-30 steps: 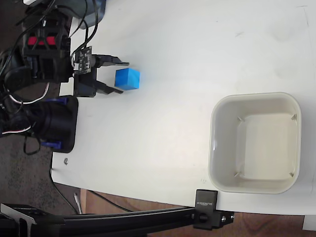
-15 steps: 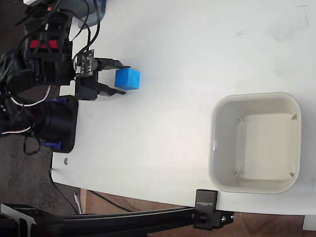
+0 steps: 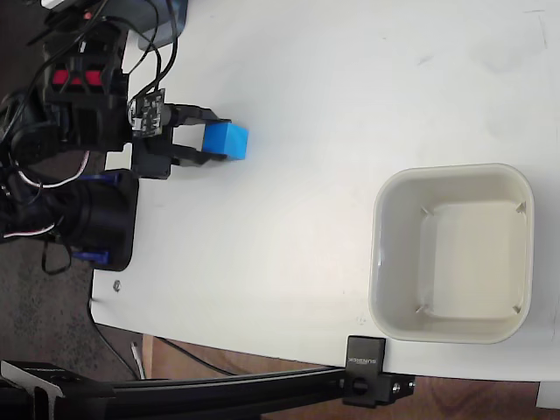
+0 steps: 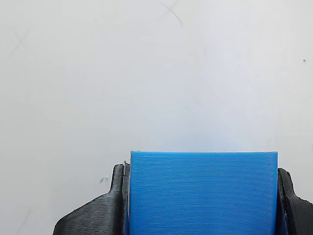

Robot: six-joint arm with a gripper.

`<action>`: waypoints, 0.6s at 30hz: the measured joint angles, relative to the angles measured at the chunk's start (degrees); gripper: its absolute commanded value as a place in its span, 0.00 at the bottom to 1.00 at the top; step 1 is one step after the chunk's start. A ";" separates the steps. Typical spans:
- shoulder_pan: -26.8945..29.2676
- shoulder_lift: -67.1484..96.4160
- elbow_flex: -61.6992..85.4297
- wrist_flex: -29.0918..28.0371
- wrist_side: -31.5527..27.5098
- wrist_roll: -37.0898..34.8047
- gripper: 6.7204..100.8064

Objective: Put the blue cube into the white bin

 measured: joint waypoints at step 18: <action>43.68 -45.26 -70.58 14.85 -23.91 -41.22 0.44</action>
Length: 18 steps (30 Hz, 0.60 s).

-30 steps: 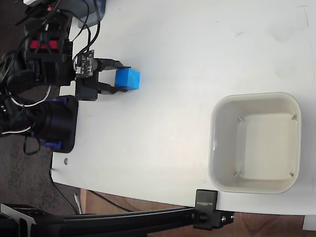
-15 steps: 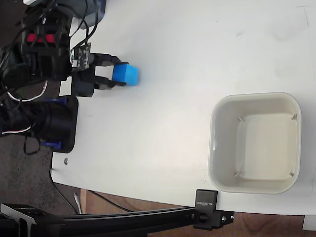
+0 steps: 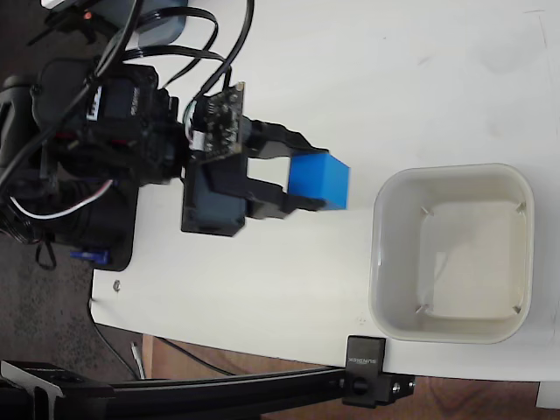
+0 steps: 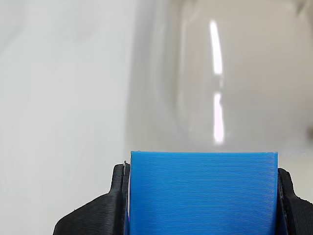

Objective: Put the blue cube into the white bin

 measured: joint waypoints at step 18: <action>7.56 -29.00 -32.78 -2.11 -8.44 -2.37 0.45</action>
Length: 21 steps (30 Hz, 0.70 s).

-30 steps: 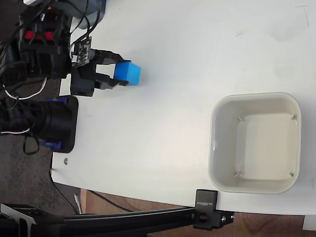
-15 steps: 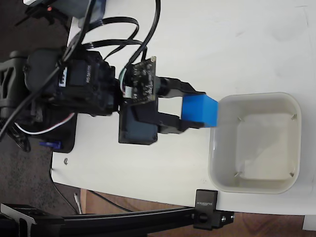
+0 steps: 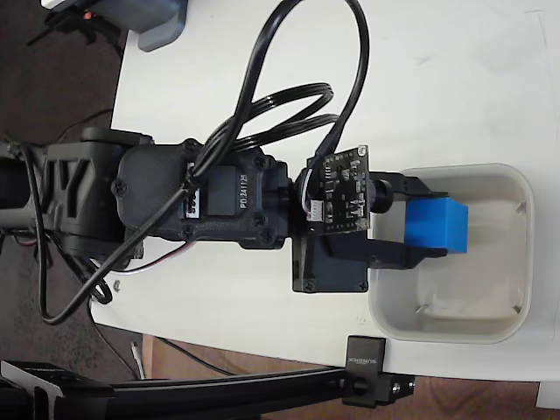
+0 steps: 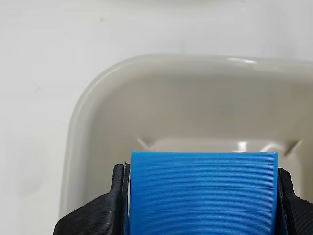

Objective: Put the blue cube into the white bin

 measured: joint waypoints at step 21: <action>-0.53 -0.88 -3.69 12.22 2.11 -1.49 0.99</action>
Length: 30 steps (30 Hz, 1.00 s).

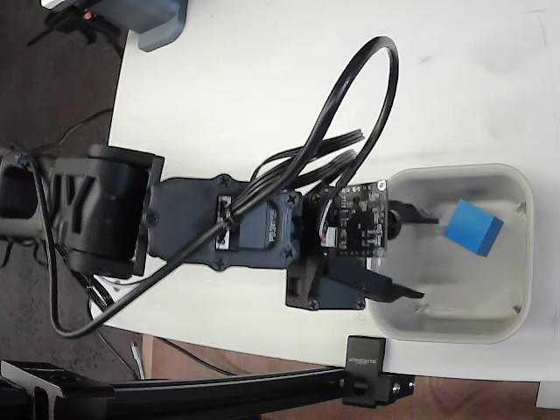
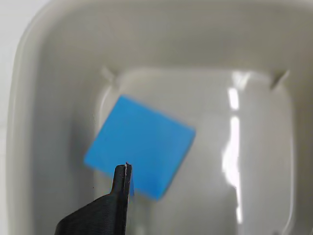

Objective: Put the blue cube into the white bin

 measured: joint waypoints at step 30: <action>-12.66 111.88 121.20 -22.06 11.78 4.04 0.99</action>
